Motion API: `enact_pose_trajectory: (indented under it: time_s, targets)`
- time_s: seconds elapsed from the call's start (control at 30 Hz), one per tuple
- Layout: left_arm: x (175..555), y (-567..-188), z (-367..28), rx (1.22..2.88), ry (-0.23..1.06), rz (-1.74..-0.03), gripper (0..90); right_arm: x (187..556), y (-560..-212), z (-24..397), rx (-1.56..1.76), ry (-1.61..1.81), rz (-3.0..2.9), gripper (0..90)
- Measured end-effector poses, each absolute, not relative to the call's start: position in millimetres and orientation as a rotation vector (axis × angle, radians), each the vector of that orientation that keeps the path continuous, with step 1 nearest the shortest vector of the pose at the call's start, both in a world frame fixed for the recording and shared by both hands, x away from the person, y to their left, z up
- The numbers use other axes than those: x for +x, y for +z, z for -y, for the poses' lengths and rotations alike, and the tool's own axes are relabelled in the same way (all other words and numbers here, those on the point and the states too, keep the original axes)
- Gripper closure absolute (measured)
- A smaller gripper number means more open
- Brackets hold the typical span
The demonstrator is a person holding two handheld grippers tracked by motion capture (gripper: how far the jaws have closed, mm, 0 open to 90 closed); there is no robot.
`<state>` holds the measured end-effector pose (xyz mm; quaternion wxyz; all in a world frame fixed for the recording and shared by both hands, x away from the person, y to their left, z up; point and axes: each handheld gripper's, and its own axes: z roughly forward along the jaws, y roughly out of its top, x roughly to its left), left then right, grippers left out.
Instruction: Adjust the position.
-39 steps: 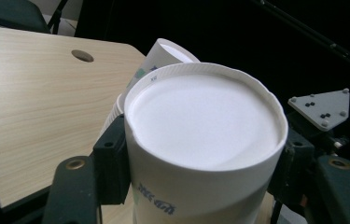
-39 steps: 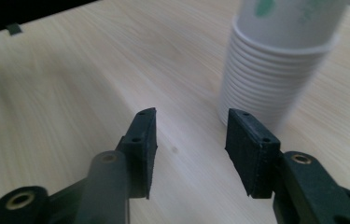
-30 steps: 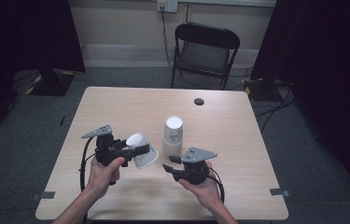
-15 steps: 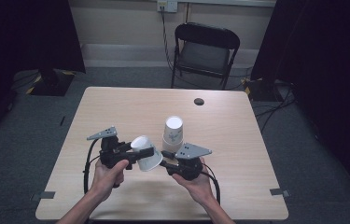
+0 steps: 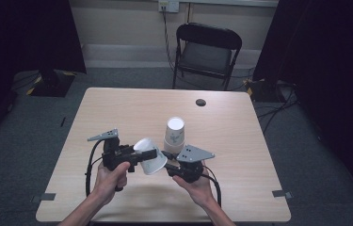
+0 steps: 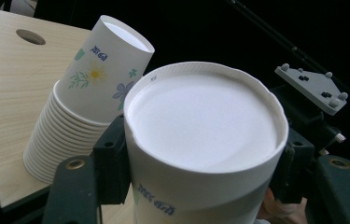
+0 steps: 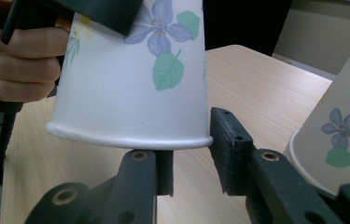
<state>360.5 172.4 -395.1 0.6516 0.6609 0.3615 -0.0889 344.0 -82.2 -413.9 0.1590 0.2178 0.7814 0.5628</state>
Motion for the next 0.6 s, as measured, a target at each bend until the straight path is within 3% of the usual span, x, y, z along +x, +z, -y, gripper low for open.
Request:
enact_pose_trajectory:
  time_s: [0.17,0.6]
  targets:
    - [362,-398,-173,1.493,-0.214,-0.82,36.4,344,-415,82,0.627,1.591,-2.212,71.5]
    - [364,-406,-176,1.476,-0.267,-0.829,35.9,347,-414,81,0.627,1.601,-2.206,80.9]
